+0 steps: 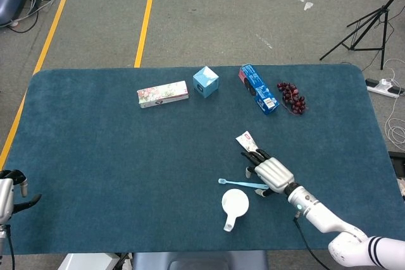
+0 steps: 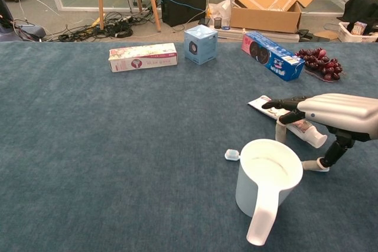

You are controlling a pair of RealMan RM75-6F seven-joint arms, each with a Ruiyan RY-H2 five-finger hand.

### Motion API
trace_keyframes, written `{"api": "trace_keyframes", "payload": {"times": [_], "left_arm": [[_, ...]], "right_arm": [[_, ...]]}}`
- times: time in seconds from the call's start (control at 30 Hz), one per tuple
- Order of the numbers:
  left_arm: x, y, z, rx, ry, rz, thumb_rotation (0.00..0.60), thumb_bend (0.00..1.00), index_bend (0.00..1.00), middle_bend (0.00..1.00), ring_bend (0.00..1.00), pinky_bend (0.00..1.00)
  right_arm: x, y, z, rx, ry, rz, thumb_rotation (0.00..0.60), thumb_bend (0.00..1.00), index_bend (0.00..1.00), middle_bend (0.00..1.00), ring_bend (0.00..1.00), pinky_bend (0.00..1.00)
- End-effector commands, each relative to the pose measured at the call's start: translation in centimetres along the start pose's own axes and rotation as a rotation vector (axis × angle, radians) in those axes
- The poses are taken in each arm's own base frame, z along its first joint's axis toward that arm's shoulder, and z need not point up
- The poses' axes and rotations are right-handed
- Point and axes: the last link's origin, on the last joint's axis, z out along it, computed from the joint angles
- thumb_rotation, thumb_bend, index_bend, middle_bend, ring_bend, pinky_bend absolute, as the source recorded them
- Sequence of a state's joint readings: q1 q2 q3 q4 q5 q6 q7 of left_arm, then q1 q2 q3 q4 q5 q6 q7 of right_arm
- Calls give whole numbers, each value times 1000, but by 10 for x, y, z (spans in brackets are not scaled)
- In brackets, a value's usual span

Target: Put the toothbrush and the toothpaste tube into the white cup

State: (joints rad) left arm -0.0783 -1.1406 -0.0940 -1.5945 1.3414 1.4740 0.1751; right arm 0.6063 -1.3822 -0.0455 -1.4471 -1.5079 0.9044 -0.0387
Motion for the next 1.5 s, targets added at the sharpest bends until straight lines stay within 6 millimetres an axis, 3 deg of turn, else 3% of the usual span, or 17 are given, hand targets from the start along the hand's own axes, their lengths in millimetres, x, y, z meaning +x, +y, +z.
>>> {"api": "trace_keyframes", "payload": {"times": [0.03, 1.0, 1.27, 1.5], "left_arm": [[0, 0, 0, 1, 1, 0, 600, 0, 781, 507, 377, 369], [3, -2, -1, 9, 0, -4, 600, 0, 798, 508, 378, 369], [3, -2, -1, 9, 0, -6, 600, 0, 793, 507, 378, 369], [3, -1, -1, 9, 2, -7, 600, 0, 792, 508, 378, 369]], "right_arm": [[-2, -1, 1, 4, 1, -14, 600, 140, 438, 0, 0, 0], [-18, -6, 16, 27, 10, -101, 600, 176, 492, 0, 0, 0], [-18, -5, 18, 21, 10, -104, 600, 245, 502, 0, 0, 0], [-20, -6, 20, 24, -5, -100, 600, 246, 502, 0, 0, 0]]}}
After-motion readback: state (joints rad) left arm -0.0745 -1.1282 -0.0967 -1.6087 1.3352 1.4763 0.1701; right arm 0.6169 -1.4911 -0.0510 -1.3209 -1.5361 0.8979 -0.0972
